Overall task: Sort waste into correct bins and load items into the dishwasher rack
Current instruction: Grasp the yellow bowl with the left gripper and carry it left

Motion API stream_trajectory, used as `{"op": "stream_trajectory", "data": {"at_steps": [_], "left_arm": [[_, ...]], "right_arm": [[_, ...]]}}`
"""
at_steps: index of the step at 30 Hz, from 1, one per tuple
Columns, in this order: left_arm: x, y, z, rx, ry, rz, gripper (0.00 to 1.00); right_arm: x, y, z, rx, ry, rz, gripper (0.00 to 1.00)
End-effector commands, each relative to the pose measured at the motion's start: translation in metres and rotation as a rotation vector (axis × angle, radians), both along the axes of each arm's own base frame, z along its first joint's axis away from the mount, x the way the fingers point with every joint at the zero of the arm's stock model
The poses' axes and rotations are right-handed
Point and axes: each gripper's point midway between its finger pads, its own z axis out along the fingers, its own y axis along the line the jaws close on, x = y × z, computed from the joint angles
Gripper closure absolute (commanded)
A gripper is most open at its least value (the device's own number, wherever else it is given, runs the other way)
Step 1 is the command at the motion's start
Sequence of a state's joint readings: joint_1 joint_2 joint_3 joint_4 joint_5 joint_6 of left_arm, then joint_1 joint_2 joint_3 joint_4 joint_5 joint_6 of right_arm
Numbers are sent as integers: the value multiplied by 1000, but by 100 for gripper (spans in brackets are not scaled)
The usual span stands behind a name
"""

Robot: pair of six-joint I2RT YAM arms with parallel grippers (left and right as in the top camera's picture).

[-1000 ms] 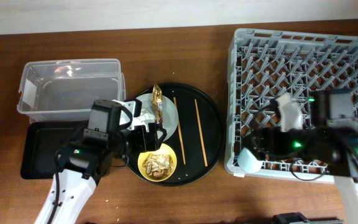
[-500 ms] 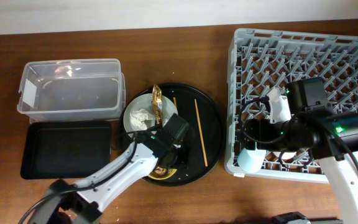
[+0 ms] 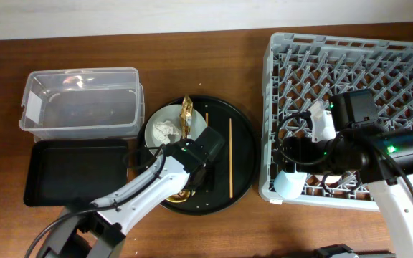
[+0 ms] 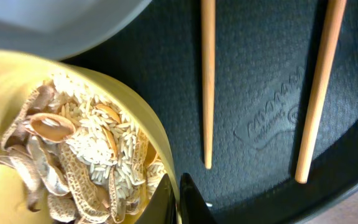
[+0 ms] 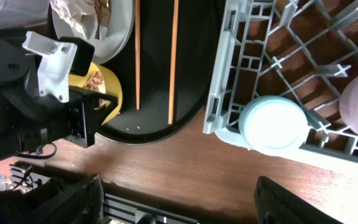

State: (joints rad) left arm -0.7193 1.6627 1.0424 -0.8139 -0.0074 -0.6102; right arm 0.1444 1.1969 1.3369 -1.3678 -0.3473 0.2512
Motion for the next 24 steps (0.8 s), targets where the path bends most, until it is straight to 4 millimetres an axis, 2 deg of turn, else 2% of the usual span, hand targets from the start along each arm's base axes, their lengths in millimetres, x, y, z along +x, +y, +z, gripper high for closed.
{"op": "stream_trajectory", "data": {"at_steps": [1,3,6,8,9,11,12,14,16,21,24], "left_arm": [[11,4,24,59,-33,8,99],[17,1,38,53,-54,-13,99],[17,3,39,65,-54,-20,99],[19,13,47,121,-70,-17,99],[25,18,62,146,-95,-7,99],[34,24,86,90,-124,18,99],[37,27,93,60,-128,23,99],[49,56,127,-158,-122,63,99],[58,85,143,-335,-105,99,99],[74,161,149,-725,-167,181,99],[81,208,145,-994,-287,254,100]], "right_arm": [[-1,-1,-1,-11,-1,1,21],[0,-1,-1,-10,-6,1,21],[1,0,0,-9,-12,1,21],[1,0,0,-9,-12,1,21],[1,-1,0,-11,-13,0,21],[1,-2,-1,-16,-13,-2,21],[1,-2,-1,-16,-13,-2,21],[1,-2,-1,-16,-13,-2,21],[1,-2,-1,-16,-12,-2,20],[1,-2,-1,-11,-6,-18,21],[1,-2,-1,-11,-7,-18,20]]}}
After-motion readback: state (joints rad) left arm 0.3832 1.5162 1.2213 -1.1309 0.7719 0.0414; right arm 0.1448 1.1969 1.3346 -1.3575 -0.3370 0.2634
